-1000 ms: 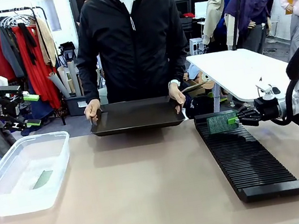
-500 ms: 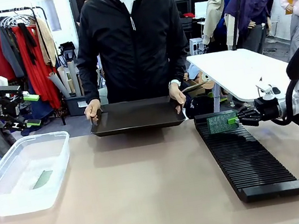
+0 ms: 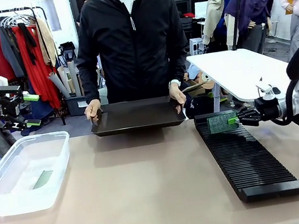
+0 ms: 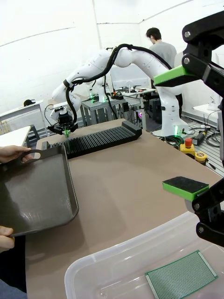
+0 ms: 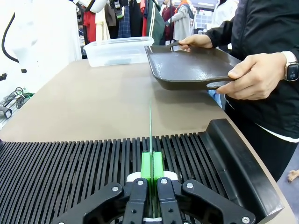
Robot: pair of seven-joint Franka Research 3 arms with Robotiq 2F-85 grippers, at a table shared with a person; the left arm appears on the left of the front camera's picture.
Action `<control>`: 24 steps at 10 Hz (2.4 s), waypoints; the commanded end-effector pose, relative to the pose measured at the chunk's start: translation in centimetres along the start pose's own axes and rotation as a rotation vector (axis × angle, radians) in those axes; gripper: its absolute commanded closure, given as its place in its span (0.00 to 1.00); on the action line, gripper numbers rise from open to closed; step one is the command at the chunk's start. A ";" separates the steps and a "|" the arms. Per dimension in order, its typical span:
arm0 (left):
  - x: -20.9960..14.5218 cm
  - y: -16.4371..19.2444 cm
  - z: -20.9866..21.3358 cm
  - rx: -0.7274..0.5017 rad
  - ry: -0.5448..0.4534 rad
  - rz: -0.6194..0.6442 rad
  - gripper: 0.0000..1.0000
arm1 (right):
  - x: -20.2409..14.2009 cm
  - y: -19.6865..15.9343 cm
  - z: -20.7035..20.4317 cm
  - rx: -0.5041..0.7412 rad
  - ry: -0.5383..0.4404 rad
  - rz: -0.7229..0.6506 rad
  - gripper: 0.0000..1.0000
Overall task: Sort PCBs into racks and boxes based on the side picked up.
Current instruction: If the short side of the Blank PCB is picked up, insert it into the PCB Rack ; if the long side is picked up, place it in the Organizing box.
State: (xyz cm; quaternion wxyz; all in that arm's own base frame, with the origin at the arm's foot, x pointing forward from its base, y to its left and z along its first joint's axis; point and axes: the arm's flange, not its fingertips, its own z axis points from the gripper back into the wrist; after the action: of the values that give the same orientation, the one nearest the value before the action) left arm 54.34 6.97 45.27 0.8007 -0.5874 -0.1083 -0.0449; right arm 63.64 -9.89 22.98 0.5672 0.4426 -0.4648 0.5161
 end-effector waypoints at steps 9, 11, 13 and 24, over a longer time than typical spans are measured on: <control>-0.1 -0.2 0.1 0.007 -0.004 0.005 0.00 | -1.3 -1.9 0.1 0.095 -0.019 0.072 1.00; -0.1 -0.2 0.1 0.007 -0.004 0.005 0.00 | -1.4 -2.4 0.0 0.098 -0.024 0.075 1.00; -0.1 -0.2 0.1 0.007 -0.004 0.005 0.00 | -1.9 -2.5 0.3 0.080 -0.045 0.072 1.00; -0.1 -0.2 0.1 0.007 -0.004 0.005 0.00 | -2.5 -2.6 1.0 0.078 -0.068 0.051 0.57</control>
State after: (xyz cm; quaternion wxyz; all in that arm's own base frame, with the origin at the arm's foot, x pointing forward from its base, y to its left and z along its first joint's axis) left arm 54.34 6.97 45.27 0.8007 -0.5874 -0.1083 -0.0449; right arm 65.66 -11.47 20.40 0.5224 0.4734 -0.4745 0.5271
